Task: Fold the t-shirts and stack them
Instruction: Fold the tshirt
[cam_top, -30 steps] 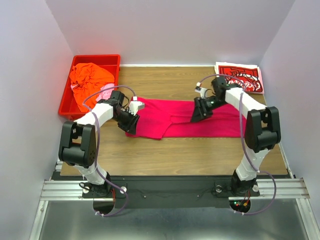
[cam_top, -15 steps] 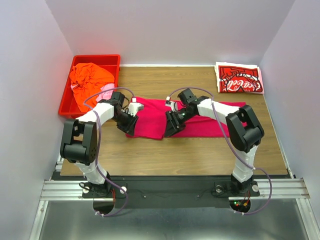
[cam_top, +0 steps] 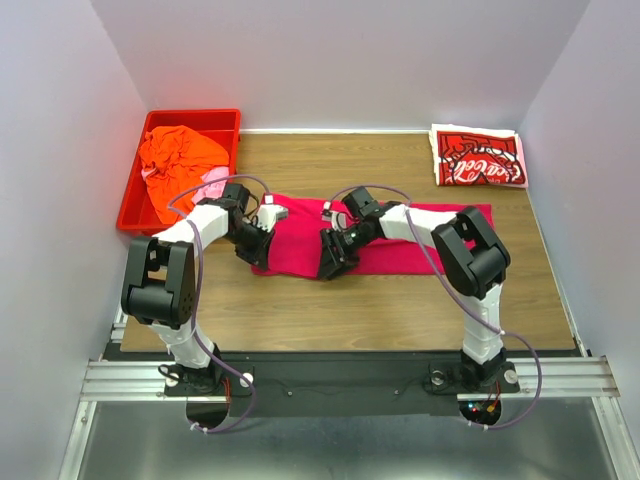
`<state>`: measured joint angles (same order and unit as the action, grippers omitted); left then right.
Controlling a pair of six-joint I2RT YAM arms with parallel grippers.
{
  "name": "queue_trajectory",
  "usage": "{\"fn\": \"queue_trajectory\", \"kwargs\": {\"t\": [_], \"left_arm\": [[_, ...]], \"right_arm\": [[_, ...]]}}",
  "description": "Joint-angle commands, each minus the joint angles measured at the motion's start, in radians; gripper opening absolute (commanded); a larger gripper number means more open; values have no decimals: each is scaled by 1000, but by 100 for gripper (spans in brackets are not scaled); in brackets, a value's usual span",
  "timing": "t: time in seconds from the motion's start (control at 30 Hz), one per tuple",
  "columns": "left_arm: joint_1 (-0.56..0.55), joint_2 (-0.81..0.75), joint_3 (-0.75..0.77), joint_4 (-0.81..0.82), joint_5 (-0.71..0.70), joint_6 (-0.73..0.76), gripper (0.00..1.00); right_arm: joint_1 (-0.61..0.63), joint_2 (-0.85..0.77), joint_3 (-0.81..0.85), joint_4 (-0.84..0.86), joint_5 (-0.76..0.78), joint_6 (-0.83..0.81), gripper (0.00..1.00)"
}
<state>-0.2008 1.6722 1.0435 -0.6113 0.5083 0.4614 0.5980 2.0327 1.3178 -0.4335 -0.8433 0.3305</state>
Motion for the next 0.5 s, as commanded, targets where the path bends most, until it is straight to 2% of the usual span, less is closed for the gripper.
{"fn": "queue_trajectory", "kwargs": {"t": [0.0,0.17,0.47], "left_arm": [[3,-17,47,-30,55,5,0],[4,-45,117,-65,111,5,0],[6,9,253,-76,194,-24,0]], "right_arm": [[11,-9,52,47,18,15,57],[-20,-107,35,36,50,-19,58],[-50,-106,31,33,21,-31,57]]}}
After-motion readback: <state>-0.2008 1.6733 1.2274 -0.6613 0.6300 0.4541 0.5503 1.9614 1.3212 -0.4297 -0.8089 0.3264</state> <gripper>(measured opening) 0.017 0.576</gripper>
